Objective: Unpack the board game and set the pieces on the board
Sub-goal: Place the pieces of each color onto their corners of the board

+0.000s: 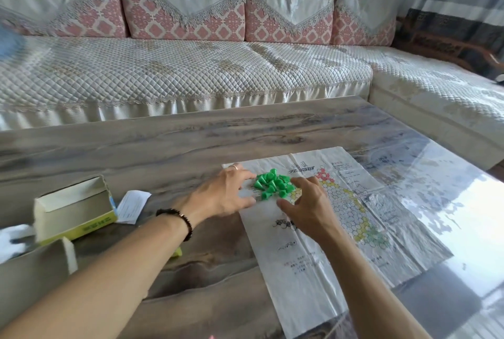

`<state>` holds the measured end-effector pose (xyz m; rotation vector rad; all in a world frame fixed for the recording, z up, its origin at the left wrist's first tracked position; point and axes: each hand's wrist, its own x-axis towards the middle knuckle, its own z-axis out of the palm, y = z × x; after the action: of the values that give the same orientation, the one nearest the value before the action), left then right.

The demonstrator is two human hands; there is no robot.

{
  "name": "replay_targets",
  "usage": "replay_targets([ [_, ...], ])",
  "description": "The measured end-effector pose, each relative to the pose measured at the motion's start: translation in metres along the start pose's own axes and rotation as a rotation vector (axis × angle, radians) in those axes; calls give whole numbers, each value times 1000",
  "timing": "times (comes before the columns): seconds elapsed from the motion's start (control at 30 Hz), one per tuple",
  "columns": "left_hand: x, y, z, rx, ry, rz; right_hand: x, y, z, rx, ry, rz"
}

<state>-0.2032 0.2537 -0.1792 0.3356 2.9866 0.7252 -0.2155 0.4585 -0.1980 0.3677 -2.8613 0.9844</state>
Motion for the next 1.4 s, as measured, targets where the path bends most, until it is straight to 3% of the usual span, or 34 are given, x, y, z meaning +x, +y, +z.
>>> replay_targets([
  [0.17, -85, -6, -19, 108, 100, 63, -46, -42, -4, -60, -10, -101],
  [0.43, -221, -45, -33, 56, 160, -40, -128, -131, 31, -77, -160, -354],
  [0.63, -289, -62, -32, 37, 3, -125, -166, -161, 62, -52, -303, -429],
  [0.73, -297, -56, -23, -5, -89, -132, -177, -166, 67, -59, -366, -405],
  [0.87, -294, -52, -14, -28, -83, -56, -182, -164, 71, -58, -380, -369],
  [1.07, -283, -55, -5, -8, 60, -74, -181, -152, 70, -12, -347, -346],
  [1.23, -259, -46, -9, -248, 322, -127, -172, -157, 61, 174, -288, -263],
  [1.4, -218, -24, -12, -310, 385, -44, -149, -148, 52, 324, -200, -205],
])
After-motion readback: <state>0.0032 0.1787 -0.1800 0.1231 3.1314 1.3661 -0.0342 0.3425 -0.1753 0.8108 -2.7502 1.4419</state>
